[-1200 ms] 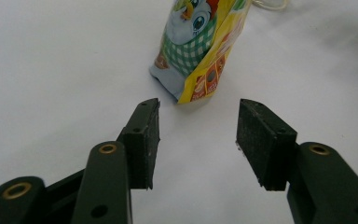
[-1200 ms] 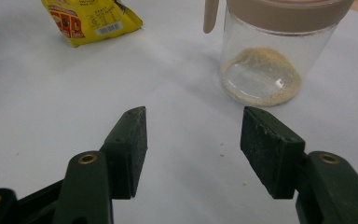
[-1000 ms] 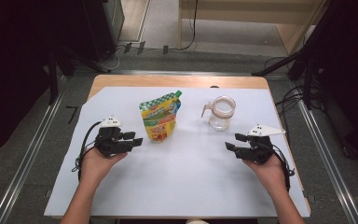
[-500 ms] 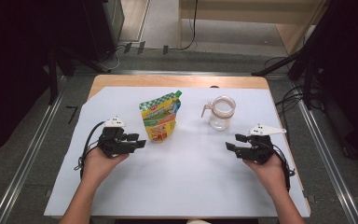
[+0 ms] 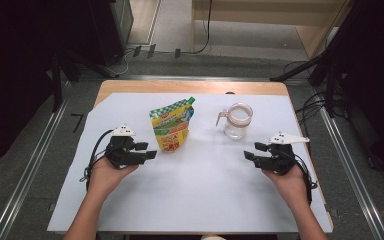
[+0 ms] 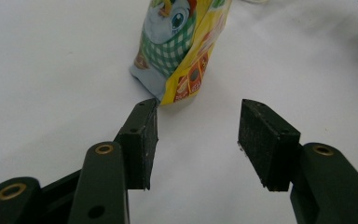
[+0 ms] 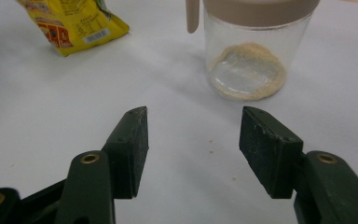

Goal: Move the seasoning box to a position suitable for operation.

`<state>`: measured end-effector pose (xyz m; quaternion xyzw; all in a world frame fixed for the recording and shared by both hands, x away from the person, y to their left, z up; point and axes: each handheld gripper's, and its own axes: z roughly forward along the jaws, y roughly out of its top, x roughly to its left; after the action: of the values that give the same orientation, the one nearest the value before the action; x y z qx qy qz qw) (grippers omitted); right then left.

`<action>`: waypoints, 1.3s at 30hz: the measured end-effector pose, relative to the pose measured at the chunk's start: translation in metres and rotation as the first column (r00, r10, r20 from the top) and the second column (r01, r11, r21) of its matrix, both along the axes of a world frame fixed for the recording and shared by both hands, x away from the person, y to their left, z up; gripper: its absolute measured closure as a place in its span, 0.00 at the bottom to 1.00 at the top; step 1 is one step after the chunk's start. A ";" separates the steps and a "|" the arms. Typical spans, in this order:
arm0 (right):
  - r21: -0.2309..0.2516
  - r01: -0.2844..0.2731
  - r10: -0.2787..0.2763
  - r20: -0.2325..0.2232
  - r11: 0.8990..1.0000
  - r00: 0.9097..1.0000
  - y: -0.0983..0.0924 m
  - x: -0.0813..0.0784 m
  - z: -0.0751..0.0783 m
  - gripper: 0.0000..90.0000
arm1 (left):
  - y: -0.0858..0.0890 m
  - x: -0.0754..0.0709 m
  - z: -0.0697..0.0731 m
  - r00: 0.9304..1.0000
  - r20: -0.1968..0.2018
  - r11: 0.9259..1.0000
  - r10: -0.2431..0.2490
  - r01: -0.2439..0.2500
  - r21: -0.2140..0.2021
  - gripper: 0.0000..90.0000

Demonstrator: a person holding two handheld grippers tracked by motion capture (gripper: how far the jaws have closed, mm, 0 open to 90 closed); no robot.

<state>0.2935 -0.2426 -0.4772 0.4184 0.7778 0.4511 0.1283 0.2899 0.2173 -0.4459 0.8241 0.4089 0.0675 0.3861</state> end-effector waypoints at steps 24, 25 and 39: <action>0.004 0.094 -0.094 0.001 0.996 0.996 0.012 0.065 0.006 0.20 | -0.013 -0.003 0.001 0.998 0.015 0.998 -0.053 0.054 -0.013 0.50; 0.004 0.094 -0.094 0.001 0.996 0.996 0.012 0.065 0.006 0.20 | -0.013 -0.003 0.001 0.998 0.015 0.998 -0.053 0.054 -0.013 0.50; 0.017 0.160 -0.161 0.035 0.987 0.986 0.039 0.091 -0.017 0.13 | -0.014 -0.001 0.001 0.998 0.022 0.998 -0.064 0.064 -0.020 0.50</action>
<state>0.3845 -0.2035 -0.4944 0.4724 0.7360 0.4522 0.1752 0.2888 0.2037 -0.4447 0.8320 0.3789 0.0595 0.4009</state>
